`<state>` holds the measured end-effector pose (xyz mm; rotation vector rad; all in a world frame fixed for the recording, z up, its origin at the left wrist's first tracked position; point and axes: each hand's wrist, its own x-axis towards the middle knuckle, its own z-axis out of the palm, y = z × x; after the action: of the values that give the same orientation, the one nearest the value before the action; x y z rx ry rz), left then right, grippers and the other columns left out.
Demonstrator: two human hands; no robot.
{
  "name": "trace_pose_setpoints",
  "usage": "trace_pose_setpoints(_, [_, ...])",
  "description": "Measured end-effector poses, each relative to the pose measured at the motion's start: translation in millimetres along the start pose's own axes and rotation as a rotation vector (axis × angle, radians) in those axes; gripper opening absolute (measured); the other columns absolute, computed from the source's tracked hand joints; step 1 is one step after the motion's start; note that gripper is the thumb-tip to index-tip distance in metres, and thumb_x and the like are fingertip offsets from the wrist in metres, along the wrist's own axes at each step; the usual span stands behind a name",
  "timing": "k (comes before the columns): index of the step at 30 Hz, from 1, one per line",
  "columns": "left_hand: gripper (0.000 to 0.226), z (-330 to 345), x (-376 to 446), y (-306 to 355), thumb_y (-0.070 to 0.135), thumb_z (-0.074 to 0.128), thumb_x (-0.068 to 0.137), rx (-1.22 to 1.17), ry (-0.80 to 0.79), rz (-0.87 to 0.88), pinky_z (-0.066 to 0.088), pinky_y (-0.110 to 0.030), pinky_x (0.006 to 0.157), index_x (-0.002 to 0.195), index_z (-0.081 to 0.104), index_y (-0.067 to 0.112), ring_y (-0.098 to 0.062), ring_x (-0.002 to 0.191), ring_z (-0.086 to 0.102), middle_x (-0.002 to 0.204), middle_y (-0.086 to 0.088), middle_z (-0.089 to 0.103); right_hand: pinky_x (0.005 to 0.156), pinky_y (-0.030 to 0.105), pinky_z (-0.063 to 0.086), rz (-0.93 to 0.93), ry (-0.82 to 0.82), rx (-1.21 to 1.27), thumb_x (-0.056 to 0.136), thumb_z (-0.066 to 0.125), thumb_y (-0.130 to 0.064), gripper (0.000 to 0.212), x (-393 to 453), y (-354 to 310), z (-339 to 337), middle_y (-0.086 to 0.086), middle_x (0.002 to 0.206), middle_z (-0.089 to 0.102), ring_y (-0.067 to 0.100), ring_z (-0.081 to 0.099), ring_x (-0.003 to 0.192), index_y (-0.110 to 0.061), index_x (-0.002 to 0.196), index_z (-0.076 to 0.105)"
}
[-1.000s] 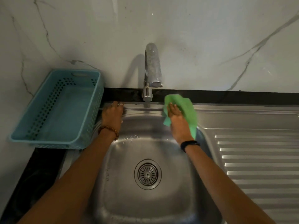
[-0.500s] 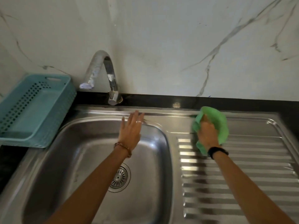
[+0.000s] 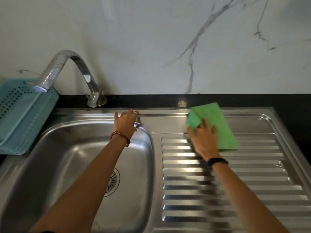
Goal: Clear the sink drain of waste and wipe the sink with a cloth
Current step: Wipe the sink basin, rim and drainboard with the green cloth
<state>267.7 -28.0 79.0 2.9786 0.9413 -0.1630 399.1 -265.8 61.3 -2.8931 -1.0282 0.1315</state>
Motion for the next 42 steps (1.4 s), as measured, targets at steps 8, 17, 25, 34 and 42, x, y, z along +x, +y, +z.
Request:
trace_pose_setpoints(8, [0.063,7,7,0,0.031,0.066,0.082,0.055,0.055,0.032,0.028,-0.046,0.112,0.137,0.038,0.017,-0.026,0.125,0.049,0.139,-0.005,0.048,0.078,0.038,0.032,0.05,-0.006,0.137,0.095,0.024,-0.033,0.039,2,15,-24,0.011,0.096,0.052,0.022,0.037,0.086,-0.013,0.067,0.043])
trace_pose_setpoints(17, [0.065,9,13,-1,0.031,0.068,0.08,0.071,0.056,0.048,0.03,-0.043,0.11,0.136,0.04,0.016,-0.026,0.122,0.053,0.136,-0.006,0.052,0.111,0.065,0.0,0.033,-0.097,0.106,0.093,0.017,-0.06,0.06,14,16,1,0.011,0.158,-0.013,0.034,-0.005,0.145,-0.037,0.147,0.007])
trace_pose_setpoints(25, [0.065,11,16,-5,0.031,0.072,0.077,0.079,0.072,0.074,0.033,-0.04,0.107,0.134,0.043,0.015,-0.028,0.117,0.056,0.132,-0.007,0.054,0.107,0.069,-0.004,-0.076,0.006,0.102,0.08,0.018,-0.076,0.09,28,-76,28,0.014,0.158,-0.009,0.034,-0.006,0.146,-0.022,0.148,-0.007])
trace_pose_setpoints(34, [0.062,9,12,-6,0.033,0.069,0.079,0.099,0.092,0.094,0.039,-0.04,0.101,0.134,0.045,0.014,-0.029,0.112,0.058,0.13,-0.006,0.056,0.109,0.066,-0.007,-0.431,-0.015,0.002,0.098,0.029,-0.042,0.06,13,-119,36,0.003,0.16,-0.002,0.03,-0.005,0.146,-0.028,0.149,-0.001])
trace_pose_setpoints(42, [0.066,0,8,1,0.036,0.064,0.083,0.16,-0.007,0.078,0.036,-0.042,0.106,0.138,0.035,0.014,-0.027,0.118,0.055,0.137,-0.005,0.048,0.115,0.057,-0.008,-0.367,-0.051,0.13,0.09,0.028,-0.061,0.069,6,-73,31,-0.006,0.159,0.012,0.019,0.008,0.147,-0.028,0.149,0.013])
